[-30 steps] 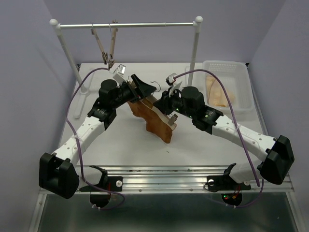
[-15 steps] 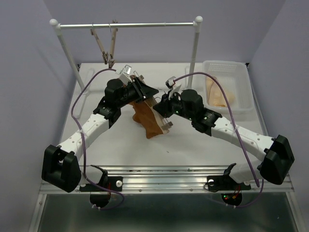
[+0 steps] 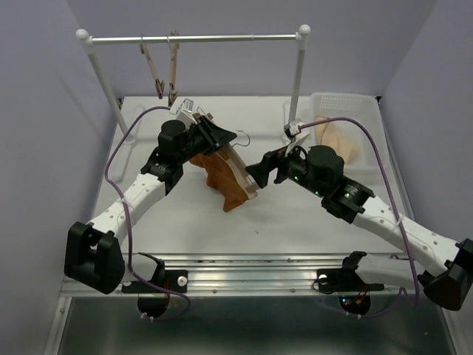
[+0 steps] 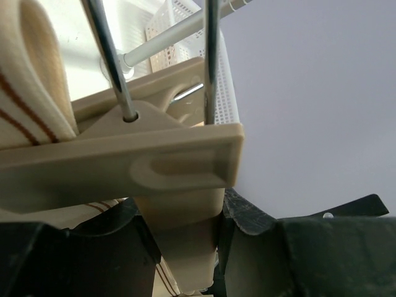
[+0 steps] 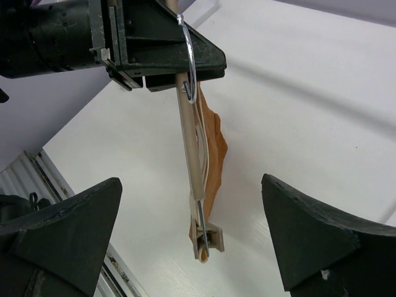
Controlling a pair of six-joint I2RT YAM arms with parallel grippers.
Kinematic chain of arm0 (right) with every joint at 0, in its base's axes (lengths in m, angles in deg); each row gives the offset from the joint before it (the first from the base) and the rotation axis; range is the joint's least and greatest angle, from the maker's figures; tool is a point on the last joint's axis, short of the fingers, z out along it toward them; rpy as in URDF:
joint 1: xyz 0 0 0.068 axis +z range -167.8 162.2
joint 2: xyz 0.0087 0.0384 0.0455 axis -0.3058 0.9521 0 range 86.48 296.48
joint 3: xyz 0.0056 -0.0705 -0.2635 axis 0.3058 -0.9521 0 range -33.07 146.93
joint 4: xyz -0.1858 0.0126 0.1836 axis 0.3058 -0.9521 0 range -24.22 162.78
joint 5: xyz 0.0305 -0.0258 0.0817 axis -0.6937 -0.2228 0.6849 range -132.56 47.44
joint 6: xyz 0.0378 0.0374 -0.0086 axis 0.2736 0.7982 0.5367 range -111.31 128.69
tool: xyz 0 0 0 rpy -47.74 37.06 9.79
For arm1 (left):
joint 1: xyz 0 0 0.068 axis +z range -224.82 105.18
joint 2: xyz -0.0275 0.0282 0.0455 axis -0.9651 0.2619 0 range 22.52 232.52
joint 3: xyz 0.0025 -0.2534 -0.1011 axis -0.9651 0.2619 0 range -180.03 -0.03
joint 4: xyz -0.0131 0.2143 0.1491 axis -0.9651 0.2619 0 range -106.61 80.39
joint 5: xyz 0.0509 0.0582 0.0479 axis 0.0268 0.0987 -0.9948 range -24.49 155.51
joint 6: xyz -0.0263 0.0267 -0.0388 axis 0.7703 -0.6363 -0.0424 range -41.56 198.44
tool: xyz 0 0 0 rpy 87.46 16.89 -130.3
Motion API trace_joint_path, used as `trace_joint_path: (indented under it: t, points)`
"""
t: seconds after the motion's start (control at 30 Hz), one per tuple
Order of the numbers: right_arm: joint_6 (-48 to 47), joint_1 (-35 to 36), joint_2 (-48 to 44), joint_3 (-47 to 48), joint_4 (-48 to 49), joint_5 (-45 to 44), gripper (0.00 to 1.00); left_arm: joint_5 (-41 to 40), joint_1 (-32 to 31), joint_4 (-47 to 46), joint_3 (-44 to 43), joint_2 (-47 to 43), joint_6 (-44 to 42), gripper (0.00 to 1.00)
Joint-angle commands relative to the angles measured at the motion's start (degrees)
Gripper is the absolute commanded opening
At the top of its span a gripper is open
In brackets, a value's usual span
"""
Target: Remove the underwear clipped to the hanger
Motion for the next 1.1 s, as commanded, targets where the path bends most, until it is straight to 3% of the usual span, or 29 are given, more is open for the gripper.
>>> trace_joint_path:
  t: [0.0, 0.37, 0.57, 0.63, 0.8, 0.93, 1.07]
  points:
    - [1.41, 0.41, -4.59, -2.3, -5.44, -1.89, 1.0, 1.05, 0.3, -5.15, -0.94, -1.44, 1.8, 0.0]
    - [3.61, 0.41, -4.69, -4.94, -7.03, 5.94, 0.99, 1.49, 0.3, -6.03, 0.82, -6.36, 3.03, 0.0]
    - [3.52, 0.41, -3.19, -4.76, -5.45, 6.55, 0.87, 1.23, 0.3, -6.03, 1.7, -7.86, 3.12, 0.0]
    - [3.6, 0.41, -2.93, -4.68, -4.74, 7.17, 0.71, 1.4, 0.3, -6.03, 1.87, -7.86, 3.12, 0.0]
    - [3.78, 0.41, -2.14, -4.67, -4.31, 7.7, 0.67, 1.58, 0.3, -5.94, 1.96, -7.68, 3.12, 0.0]
    - [3.7, 0.41, -2.05, -4.85, -3.51, 8.22, 0.51, 1.58, 0.3, -6.03, 2.05, -7.51, 3.04, 0.0]
    - [3.61, 0.41, -2.14, -5.11, -3.16, 8.4, 0.43, 1.58, 0.3, -5.94, 2.05, -7.16, 2.77, 0.0]
